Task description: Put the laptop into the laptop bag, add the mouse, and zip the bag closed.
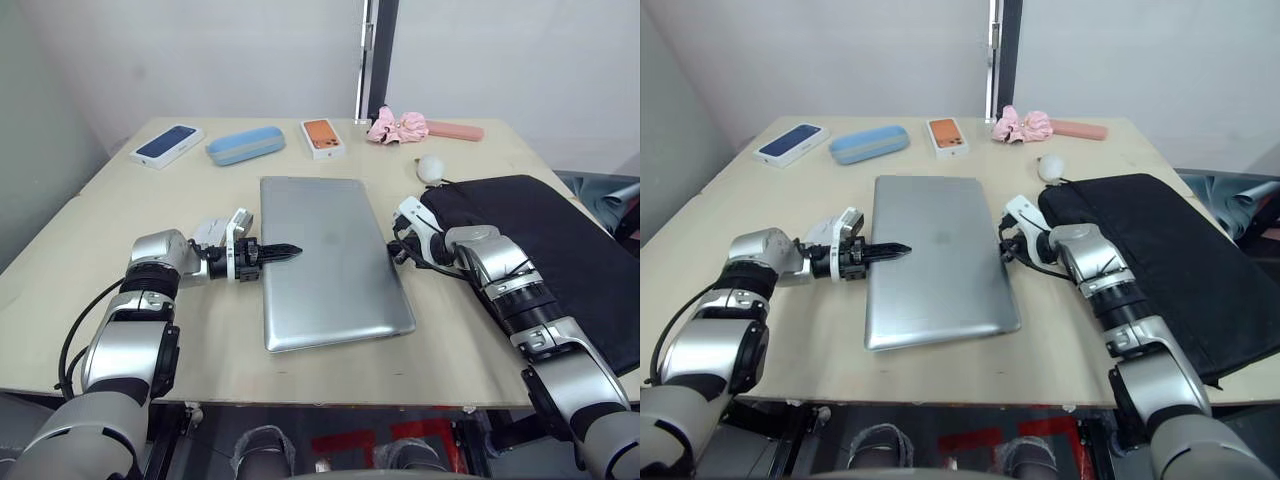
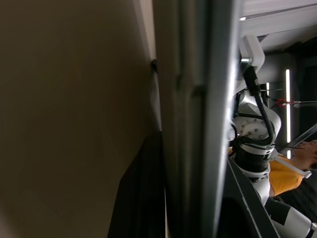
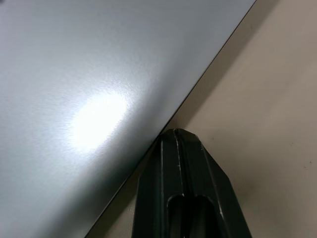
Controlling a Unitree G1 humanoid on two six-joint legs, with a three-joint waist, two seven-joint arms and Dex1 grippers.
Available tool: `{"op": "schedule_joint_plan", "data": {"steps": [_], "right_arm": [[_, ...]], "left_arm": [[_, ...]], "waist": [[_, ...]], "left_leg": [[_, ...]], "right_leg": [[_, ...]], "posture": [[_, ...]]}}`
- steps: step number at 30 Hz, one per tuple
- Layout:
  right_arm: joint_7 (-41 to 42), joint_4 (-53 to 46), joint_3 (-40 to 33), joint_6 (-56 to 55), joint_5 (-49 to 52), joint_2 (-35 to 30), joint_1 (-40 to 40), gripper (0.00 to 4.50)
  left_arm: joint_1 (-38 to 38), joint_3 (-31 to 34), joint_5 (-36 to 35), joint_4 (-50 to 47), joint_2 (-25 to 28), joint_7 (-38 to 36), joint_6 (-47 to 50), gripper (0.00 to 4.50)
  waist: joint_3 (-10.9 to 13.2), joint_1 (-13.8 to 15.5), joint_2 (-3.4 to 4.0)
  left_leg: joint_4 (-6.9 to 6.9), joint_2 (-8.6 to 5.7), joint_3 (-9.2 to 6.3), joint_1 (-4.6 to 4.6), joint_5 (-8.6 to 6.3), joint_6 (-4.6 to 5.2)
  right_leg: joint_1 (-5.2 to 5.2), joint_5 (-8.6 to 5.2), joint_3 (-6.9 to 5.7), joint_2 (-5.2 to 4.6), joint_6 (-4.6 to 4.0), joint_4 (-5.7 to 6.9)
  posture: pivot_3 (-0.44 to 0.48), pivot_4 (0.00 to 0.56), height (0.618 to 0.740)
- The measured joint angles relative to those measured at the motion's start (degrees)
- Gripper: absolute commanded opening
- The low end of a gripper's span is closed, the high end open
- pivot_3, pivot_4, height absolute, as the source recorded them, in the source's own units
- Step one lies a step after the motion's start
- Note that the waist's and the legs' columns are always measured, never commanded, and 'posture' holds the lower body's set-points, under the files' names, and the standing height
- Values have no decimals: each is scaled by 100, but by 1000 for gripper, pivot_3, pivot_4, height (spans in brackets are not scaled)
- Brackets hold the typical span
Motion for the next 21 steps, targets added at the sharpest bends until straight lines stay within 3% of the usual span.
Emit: {"op": "schedule_joint_plan", "data": {"steps": [6,11,16,21], "right_arm": [[100,-213,-34,17,57,-129,-1,0],[71,-1225,-528,410,434,-457,-1,0],[197,-2994,-1518,1472,1329,-1255,431,1472],[1014,-4964,-3701,2714,2795,-2861,1805,3179]], "left_arm": [[-1,-226,-175,-663,386,-21,519,311],[4,-353,-381,-1350,742,-4,993,307],[28,-378,-644,-1641,1103,22,1581,307],[165,-639,-1246,-1846,1485,30,1692,307]], "waist": [[17,6,-2],[35,43,-4],[46,122,-3],[52,322,-4]], "left_leg": [[-18,1,2,-9,1,-3],[-20,0,-6,-64,23,-21],[-22,1,-36,-94,42,-5],[-33,2,-43,-95,34,-15]], "right_leg": [[-9,-2,-5,3,-3,-15],[-54,0,-14,4,0,-16],[-64,7,-44,5,12,-20],[-60,-18,-56,3,-27,-30]], "posture": [[0,150,740],[0,150,740],[0,150,740],[0,150,740]]}}
